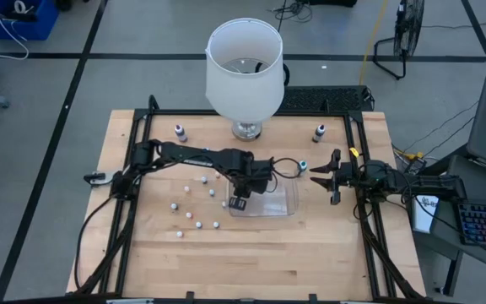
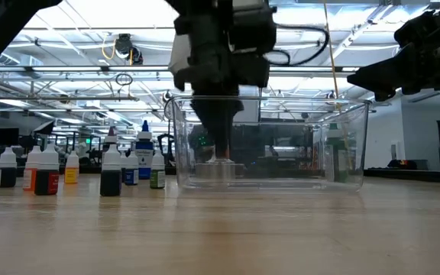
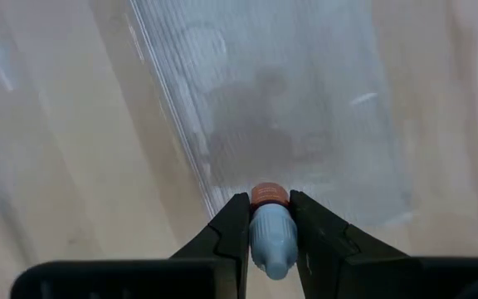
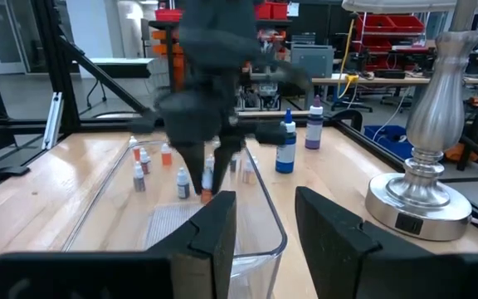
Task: Pick & Place food coloring
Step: Put the orange food coloring bottle into the transparent bin, then put the yellow food coloring bottle into the transparent bin
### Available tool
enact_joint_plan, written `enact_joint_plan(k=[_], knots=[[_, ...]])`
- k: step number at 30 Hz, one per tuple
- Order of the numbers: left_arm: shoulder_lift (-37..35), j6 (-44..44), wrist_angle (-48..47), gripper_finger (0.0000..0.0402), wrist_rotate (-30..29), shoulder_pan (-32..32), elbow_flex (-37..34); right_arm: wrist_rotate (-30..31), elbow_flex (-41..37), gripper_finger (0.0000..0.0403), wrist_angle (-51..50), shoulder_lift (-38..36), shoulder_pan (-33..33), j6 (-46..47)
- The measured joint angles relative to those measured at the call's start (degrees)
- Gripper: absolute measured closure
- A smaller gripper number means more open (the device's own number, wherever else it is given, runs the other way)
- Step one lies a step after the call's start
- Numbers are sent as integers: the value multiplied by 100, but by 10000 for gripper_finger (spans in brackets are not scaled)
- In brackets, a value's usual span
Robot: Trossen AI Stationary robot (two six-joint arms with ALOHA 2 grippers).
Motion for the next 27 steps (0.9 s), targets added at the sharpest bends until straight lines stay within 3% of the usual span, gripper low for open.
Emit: enact_joint_plan(k=[15,22,27], knots=[[-11,-214,280,331,243,40,-406,0,-1,289,-2,-1,0,0],[-11,-377,270,225,240,38,-407,-2,-2,289,0,-1,1,0],[-17,-453,270,181,232,38,-408,-1,0,289,-2,-1,1,0]])
